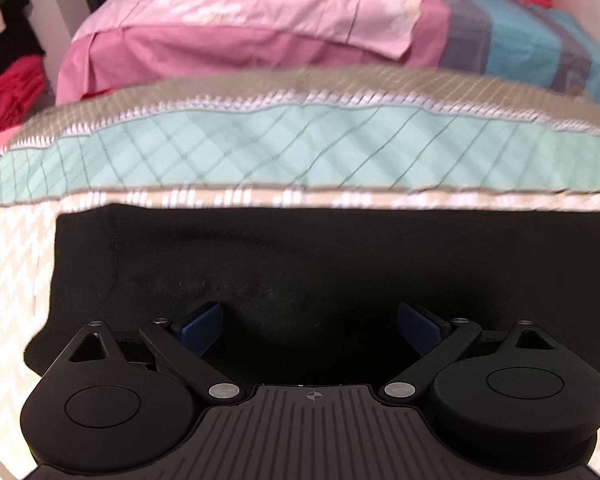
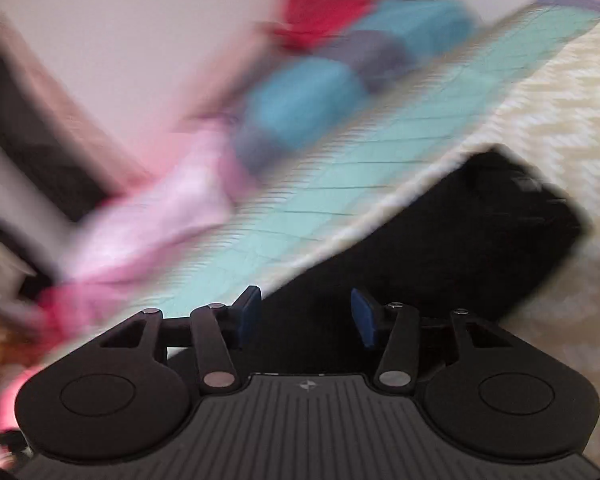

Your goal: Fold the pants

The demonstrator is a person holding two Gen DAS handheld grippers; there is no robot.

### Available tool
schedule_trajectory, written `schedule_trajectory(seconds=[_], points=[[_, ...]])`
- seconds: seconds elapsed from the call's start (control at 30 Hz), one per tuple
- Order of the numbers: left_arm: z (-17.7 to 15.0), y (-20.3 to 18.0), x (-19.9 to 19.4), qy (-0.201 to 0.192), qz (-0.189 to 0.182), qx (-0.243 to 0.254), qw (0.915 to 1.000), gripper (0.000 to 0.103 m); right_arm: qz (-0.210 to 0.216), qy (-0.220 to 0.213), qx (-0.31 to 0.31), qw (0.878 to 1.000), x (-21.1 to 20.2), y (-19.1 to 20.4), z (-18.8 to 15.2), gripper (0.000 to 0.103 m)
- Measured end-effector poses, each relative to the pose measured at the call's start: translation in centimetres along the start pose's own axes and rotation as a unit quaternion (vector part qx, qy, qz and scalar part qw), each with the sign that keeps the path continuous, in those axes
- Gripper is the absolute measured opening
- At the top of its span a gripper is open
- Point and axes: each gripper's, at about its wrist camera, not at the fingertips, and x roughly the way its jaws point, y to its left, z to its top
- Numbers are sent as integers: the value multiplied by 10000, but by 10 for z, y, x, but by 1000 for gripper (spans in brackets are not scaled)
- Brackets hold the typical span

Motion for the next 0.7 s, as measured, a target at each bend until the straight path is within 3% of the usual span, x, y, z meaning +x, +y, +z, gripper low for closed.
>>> schedule_trajectory(seconds=[0.03,0.07,0.13,0.2,0.33,0.4,0.43,0.47,0.5,0.53,0.57,0.6,0.63,0.7], points=[[-2,6,5,68,-6,-121,9999,103,-455,-190,118,9987,1,5,5,12],[-4,13,3,17,-108,-243,9996,103,-568,-378,25,9977,-1,19,11,15],[-11,23,-11,-116,-216,-358,9991,103,139,-475,-643,9967,-3,64,2,31],[-20,34,-25,-332,-284,-387,9983,103,994,312,-1243,9868,15,117,-25,46],[-27,53,-27,-452,41,-376,9983,103,2440,1664,-2235,9289,63,214,-98,51],[-26,66,-16,-279,225,-537,9979,103,2762,2276,-2390,9027,92,248,-127,51],[-27,73,-12,-229,126,-625,9977,103,2806,2437,-2429,8960,107,258,-138,49],[-28,78,-13,-274,22,-650,9975,103,2689,2364,-2453,9009,118,262,-142,45],[-29,80,-16,-298,-9,-608,9977,103,2467,2149,-2345,9154,122,276,-141,14],[-29,80,-20,-294,26,-541,9981,103,2054,1881,-2074,9378,127,277,-131,3],[-30,80,-25,-335,21,-488,9982,103,1785,1547,-1826,9544,122,280,-125,7],[-31,81,-30,-393,-1,-480,9981,103,1790,1268,-1806,9588,114,286,-119,23],[-32,83,-34,-444,-30,-501,9978,103,2004,1197,-1995,9517,109,296,-119,41],[-33,87,-36,-531,-71,-526,9972,103,2640,1684,-2427,9182,106,328,-136,50]])
